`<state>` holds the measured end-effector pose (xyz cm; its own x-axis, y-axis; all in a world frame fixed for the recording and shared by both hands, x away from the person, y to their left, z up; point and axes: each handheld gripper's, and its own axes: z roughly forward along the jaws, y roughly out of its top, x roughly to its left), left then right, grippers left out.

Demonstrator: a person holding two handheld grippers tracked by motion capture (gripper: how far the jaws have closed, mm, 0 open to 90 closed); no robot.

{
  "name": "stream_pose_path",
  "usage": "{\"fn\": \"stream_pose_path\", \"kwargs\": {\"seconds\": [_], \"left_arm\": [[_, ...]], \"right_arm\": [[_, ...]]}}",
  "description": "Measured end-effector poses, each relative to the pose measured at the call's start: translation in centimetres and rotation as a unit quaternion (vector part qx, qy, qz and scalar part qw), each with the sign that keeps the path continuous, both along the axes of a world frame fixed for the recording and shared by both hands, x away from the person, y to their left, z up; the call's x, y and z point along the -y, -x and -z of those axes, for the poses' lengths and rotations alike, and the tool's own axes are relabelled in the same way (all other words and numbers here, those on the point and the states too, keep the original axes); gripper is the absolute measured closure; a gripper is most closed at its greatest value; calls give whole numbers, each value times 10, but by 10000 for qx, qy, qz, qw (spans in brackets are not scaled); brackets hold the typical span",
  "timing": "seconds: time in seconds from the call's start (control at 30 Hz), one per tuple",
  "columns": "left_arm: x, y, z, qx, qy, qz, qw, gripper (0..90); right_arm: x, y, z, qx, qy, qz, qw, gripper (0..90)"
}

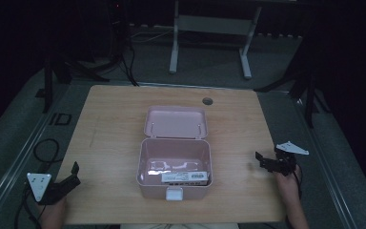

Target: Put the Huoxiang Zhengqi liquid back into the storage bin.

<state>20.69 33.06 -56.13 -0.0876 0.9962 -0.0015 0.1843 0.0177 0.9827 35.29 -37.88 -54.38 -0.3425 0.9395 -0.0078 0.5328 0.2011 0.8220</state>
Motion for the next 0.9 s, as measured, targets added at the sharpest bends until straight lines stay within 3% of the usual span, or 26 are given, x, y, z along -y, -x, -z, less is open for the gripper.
{"fn": "stream_pose_path", "kwargs": {"seconds": [0.1, 0.43, 0.7, 0.9], "left_arm": [[0, 0, 0, 11, 9, -3, 10000, 28], [0, 0, 0, 3, 0, 2, 10000, 27], [0, 0, 0, 16, 2, -5, 10000, 27], [0, 0, 0, 3, -10, 6, 10000, 27]], "right_arm": [[5, 3, 0, 31, -59, 151, 9999, 108], [17, 5, 1, 119, -271, 293, 9991, 111], [15, 3, 3, 68, -135, 297, 9994, 128], [15, 3, 2, 79, -183, 277, 9994, 128]]}}
